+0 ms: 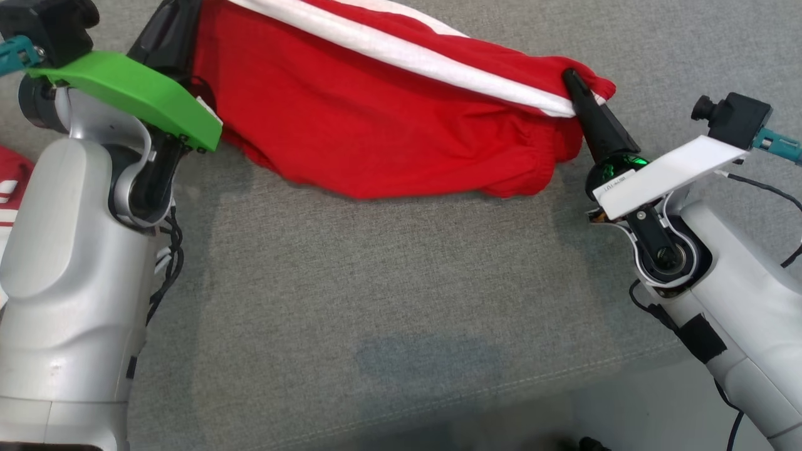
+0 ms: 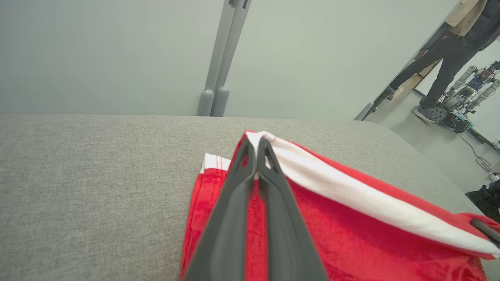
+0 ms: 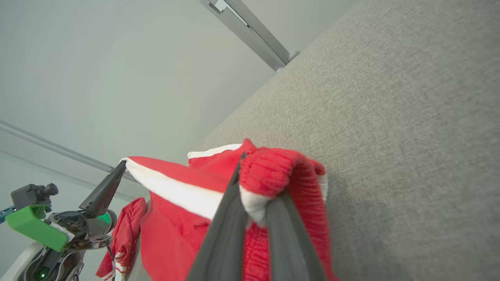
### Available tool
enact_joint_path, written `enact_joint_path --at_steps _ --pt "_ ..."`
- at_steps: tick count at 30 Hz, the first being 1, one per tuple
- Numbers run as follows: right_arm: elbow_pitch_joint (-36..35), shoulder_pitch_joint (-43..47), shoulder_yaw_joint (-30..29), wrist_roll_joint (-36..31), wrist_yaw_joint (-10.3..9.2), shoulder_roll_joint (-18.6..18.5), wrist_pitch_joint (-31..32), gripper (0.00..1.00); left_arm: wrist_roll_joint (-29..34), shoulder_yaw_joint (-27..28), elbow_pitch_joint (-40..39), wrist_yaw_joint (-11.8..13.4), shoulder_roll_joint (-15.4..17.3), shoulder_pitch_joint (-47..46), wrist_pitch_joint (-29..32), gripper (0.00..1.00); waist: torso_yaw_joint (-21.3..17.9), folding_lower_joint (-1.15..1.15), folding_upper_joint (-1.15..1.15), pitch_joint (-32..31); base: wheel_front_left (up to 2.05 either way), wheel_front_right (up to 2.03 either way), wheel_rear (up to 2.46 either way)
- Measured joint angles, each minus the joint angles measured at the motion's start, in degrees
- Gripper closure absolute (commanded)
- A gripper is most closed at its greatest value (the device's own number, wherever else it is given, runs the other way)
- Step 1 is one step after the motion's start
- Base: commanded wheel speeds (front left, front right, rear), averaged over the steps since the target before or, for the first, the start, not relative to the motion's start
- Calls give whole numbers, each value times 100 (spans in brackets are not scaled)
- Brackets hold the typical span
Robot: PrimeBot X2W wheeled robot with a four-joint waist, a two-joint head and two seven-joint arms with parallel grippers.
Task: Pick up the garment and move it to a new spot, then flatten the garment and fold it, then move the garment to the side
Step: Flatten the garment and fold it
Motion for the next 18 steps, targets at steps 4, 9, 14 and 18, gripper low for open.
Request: enact_joint_path --at_steps 4,9,14,18 --pt "125 -218 57 0 1 36 0 98 37 18 346 3 1 -305 8 100 -78 0 0 170 0 0 0" --pt "289 -487 142 -5 1 158 -1 76 108 55 789 10 9 -646 8 100 -172 0 0 374 0 0 0" --pt "447 -684 226 -15 7 183 -7 57 183 18 1248 10 -1 -782 -11 100 -258 0 0 517 0 0 0" --pt "528 -730 276 -14 7 211 -42 0 183 4 1493 10 -47 -859 -171 0 -278 0 0 529 0 0 0"
